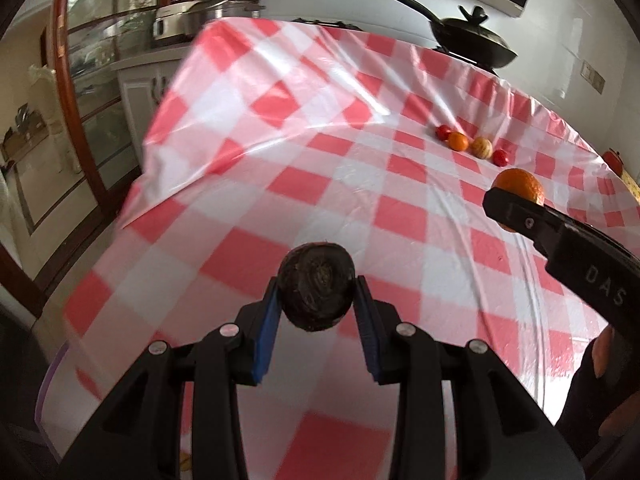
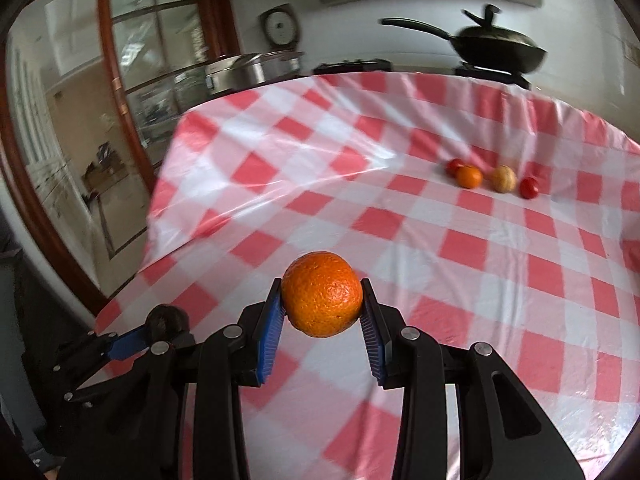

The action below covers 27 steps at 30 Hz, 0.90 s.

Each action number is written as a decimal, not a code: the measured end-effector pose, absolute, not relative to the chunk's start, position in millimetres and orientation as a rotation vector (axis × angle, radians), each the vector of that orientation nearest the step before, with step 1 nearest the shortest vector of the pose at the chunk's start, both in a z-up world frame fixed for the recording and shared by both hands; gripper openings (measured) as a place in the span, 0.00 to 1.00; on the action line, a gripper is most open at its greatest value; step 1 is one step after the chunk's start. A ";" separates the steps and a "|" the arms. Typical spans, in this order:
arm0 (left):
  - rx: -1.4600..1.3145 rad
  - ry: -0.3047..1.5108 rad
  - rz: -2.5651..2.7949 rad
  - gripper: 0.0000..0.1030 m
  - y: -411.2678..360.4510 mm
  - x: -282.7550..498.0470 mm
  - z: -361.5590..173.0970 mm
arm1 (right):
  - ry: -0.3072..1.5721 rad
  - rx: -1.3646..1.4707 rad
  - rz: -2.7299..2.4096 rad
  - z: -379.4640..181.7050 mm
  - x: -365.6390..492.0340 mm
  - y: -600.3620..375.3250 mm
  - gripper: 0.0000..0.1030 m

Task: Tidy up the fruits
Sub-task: 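Carry the orange and mangosteen to the white box and open both tools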

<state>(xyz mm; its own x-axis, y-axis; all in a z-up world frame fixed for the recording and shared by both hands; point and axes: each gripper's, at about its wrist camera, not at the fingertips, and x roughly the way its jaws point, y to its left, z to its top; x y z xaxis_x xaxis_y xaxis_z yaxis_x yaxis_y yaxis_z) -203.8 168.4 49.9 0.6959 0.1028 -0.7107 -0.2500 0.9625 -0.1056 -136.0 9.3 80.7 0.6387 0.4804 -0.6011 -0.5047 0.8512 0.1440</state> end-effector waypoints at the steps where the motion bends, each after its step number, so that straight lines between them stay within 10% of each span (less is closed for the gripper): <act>1: -0.207 0.775 0.209 0.35 174.2 -211.5 49.5 | 0.670 -0.057 0.577 80.6 -143.5 16.5 0.36; 27: -0.405 0.767 0.471 0.35 299.6 -397.8 8.2 | 0.573 -0.540 1.028 37.4 -350.7 175.8 0.36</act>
